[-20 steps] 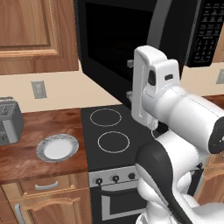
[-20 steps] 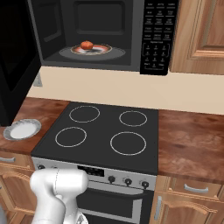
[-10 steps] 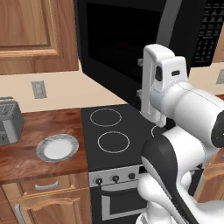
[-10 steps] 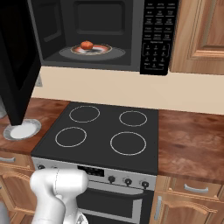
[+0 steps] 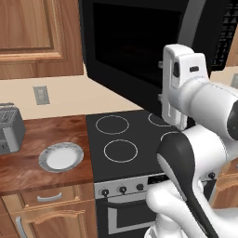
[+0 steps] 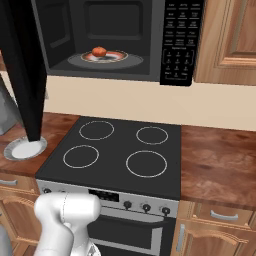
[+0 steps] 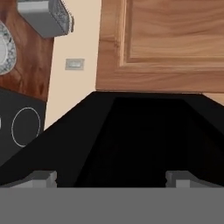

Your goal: Pick the squash from the counter and place it in the microwave. Then turn on the microwave.

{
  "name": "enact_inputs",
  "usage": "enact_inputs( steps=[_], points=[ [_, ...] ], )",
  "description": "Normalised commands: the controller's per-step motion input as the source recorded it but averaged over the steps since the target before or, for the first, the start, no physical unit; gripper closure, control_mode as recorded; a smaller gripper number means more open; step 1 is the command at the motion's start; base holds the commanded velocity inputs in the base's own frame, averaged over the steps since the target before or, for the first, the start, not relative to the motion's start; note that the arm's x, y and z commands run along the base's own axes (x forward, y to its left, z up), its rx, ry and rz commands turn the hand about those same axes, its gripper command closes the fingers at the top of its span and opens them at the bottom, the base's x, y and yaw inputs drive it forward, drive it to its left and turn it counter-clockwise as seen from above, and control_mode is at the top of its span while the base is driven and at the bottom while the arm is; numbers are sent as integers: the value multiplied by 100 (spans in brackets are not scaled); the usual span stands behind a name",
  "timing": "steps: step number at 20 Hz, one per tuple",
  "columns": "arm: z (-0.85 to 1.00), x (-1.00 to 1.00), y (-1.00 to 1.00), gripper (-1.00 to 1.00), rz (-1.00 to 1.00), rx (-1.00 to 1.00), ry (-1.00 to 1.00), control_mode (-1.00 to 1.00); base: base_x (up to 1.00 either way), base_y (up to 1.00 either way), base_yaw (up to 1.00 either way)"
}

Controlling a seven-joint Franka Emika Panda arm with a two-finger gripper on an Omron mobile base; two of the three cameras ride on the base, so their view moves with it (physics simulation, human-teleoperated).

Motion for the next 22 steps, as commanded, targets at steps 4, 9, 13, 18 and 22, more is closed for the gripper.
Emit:
enact_inputs(
  steps=[4, 9, 13, 18, 22],
  points=[
    [0, 12, -34, -100, -10, -1, 6, -100, 0, 0, 0],
    [0, 11, -32, -100, -11, -1, 0, -100, 0, 0, 0],
    [0, 13, -32, -100, -11, -1, 0, -100, 0, 0, 0],
    [0, 13, -31, -100, -12, -2, 0, -100, 0, 0, 0],
    [0, 17, -31, -100, -14, -2, 0, -100, 0, 0, 0]
  ],
)
